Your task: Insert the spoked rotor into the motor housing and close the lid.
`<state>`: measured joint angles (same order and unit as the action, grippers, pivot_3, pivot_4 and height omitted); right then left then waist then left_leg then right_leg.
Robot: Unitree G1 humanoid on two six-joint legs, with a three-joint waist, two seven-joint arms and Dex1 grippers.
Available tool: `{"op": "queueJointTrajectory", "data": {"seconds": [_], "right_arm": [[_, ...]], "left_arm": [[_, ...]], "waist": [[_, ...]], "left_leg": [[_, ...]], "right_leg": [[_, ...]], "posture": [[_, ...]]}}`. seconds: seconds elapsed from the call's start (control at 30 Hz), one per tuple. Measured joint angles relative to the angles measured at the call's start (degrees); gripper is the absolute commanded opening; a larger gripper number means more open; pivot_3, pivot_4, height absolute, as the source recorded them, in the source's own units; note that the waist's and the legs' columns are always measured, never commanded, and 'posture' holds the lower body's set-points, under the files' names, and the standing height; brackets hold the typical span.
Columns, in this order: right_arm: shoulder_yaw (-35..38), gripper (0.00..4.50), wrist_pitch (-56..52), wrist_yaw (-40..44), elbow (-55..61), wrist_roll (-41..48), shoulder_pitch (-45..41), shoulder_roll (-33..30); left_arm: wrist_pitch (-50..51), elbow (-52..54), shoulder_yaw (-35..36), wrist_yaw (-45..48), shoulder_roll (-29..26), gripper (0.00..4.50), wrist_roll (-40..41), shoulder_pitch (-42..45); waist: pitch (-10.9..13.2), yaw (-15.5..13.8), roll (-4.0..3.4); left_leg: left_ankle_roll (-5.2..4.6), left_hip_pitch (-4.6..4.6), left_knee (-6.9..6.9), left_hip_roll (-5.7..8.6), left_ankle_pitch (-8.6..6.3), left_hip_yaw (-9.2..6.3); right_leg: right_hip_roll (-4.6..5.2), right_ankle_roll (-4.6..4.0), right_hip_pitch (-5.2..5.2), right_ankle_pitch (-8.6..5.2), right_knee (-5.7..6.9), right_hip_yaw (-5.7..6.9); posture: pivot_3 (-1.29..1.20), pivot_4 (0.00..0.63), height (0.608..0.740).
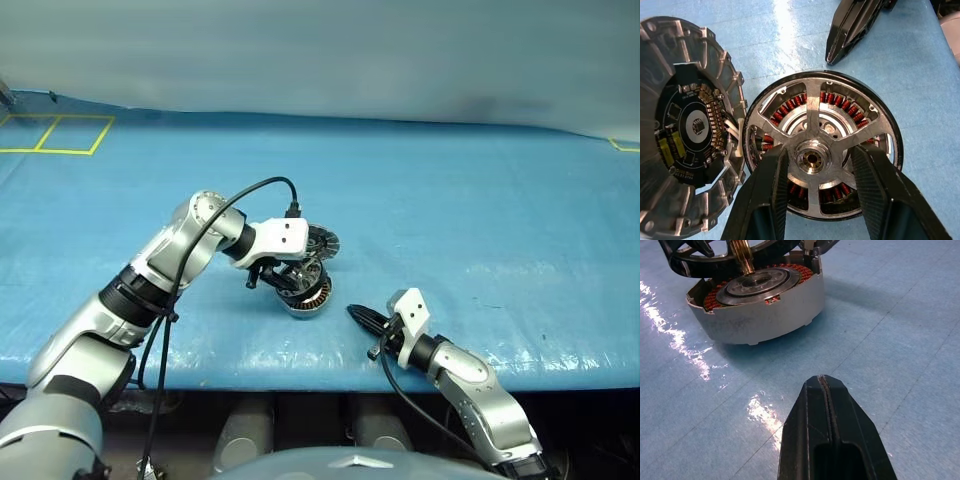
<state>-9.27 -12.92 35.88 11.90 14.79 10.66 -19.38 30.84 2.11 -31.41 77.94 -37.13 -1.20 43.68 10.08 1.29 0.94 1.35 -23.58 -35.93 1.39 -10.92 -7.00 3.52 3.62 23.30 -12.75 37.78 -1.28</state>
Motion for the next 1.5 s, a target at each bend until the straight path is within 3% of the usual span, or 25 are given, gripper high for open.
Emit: {"op": "queueJointTrajectory", "data": {"seconds": [0.17,0.2,0.73,1.5], "right_arm": [[-0.05,0.00,0.35,0.16,-0.03,0.02,0.07,0.52],[-0.04,0.00,0.53,0.41,-0.03,0.06,0.20,0.51],[0.16,0.00,2.33,4.12,0.02,1.55,1.24,-0.50],[0.70,0.00,2.97,7.61,0.07,3.67,0.80,-0.74]], "left_arm": [[-0.24,-1.01,-1.74,0.93,1.22,3.98,-0.28,-0.01],[-0.32,-1.06,-1.75,0.97,1.22,4.11,-0.36,0.18],[1.10,-1.01,-0.69,1.19,1.69,4.11,1.18,0.22],[3.03,3.14,-0.44,1.97,-1.69,4.11,3.88,0.49]], "waist": [[0.01,0.36,0.01],[0.01,0.41,0.01],[0.02,0.49,0.01],[0.02,0.51,0.01]], "left_leg": [[0.00,-0.03,0.04,-0.01,0.00,0.00],[0.00,-0.02,0.05,-0.02,0.00,0.00],[-0.01,-0.05,0.02,-0.02,0.00,-0.01],[-0.01,-0.04,0.01,-0.02,0.00,-0.01]], "right_leg": [[-0.02,0.00,0.08,0.00,0.01,-0.01],[-0.03,0.00,0.07,0.00,0.01,0.00],[-0.03,0.01,0.09,0.00,0.02,0.00],[-0.03,0.02,0.08,0.00,0.04,-0.01]], "posture": [[0.00,0.150,0.740],[0.00,0.150,0.740],[0.00,0.150,0.740],[0.00,0.150,0.740]]}}
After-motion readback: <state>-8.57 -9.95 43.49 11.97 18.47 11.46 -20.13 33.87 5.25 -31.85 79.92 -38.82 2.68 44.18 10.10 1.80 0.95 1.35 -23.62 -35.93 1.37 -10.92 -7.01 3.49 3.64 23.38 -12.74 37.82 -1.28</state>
